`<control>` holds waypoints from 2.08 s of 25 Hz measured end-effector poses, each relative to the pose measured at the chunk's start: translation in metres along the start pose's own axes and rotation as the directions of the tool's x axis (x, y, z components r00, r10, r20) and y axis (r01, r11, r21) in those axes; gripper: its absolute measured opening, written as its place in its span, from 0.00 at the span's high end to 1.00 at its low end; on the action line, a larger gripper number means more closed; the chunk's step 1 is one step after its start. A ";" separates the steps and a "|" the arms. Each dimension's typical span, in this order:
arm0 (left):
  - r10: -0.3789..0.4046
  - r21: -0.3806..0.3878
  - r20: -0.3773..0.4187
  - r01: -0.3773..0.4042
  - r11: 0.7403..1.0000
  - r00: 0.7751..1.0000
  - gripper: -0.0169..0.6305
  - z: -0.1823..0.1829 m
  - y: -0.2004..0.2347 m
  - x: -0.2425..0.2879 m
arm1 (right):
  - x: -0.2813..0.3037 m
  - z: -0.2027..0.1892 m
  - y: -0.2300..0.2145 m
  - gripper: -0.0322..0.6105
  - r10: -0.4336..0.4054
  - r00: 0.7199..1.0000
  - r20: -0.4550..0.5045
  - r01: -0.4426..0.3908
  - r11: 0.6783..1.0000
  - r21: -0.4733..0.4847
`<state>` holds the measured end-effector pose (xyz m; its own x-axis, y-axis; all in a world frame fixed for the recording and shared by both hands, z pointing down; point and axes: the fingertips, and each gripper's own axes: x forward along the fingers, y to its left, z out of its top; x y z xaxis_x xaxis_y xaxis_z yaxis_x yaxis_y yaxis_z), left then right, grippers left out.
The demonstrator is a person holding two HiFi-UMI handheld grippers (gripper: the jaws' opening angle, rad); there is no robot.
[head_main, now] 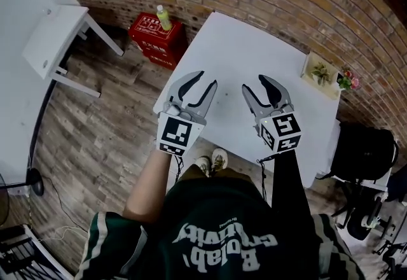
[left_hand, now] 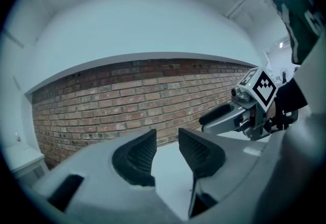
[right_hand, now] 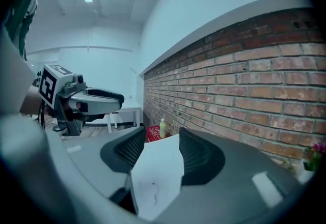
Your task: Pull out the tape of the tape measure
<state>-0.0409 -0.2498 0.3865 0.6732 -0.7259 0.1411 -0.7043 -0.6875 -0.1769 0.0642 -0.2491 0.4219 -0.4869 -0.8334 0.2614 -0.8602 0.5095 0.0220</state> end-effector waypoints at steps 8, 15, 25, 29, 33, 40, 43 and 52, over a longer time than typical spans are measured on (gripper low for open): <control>-0.001 -0.030 -0.078 -0.001 1.000 0.997 0.76 -0.054 -0.014 0.024 | 0.029 -0.061 -0.006 0.58 0.057 0.991 -0.124 -0.053 0.998 0.030; -0.038 -0.047 -0.201 0.029 0.998 0.979 0.76 -0.113 -0.021 0.034 | 0.049 -0.121 0.008 0.55 0.117 0.958 -0.261 -0.105 0.993 0.062; -0.087 -0.108 -0.313 0.056 0.993 0.946 0.76 -0.176 -0.024 0.046 | 0.071 -0.192 0.022 0.53 0.172 0.887 -0.428 -0.151 0.985 0.084; -0.102 -0.135 -0.337 0.059 0.989 0.936 0.76 -0.190 -0.027 0.046 | 0.078 -0.215 0.031 0.53 0.192 0.857 -0.478 -0.175 0.981 0.080; -0.102 -0.155 -0.348 0.050 0.987 0.932 0.79 -0.198 -0.026 0.046 | 0.082 -0.238 0.039 0.55 0.198 0.827 -0.526 -0.185 0.980 0.078; -0.126 -0.187 -0.376 0.058 0.981 0.918 0.79 -0.213 -0.034 0.041 | 0.086 -0.253 0.046 0.71 0.180 0.807 -0.563 -0.243 0.969 -0.039; -0.126 -0.180 -0.383 0.060 0.982 0.915 0.79 -0.217 -0.034 0.040 | 0.084 -0.255 0.047 0.72 0.204 0.803 -0.561 -0.251 0.968 -0.008; -0.126 -0.149 -0.367 0.076 0.986 0.921 0.79 -0.205 -0.030 0.038 | 0.080 -0.184 0.028 0.72 0.261 0.851 -0.456 -0.272 0.961 0.042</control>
<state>-0.0407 -0.2611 0.5972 0.6264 -0.5894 0.5102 -0.6769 -0.7358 -0.0189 0.0287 -0.2621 0.6215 -0.5692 -0.4785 0.6686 -0.7008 0.7076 -0.0902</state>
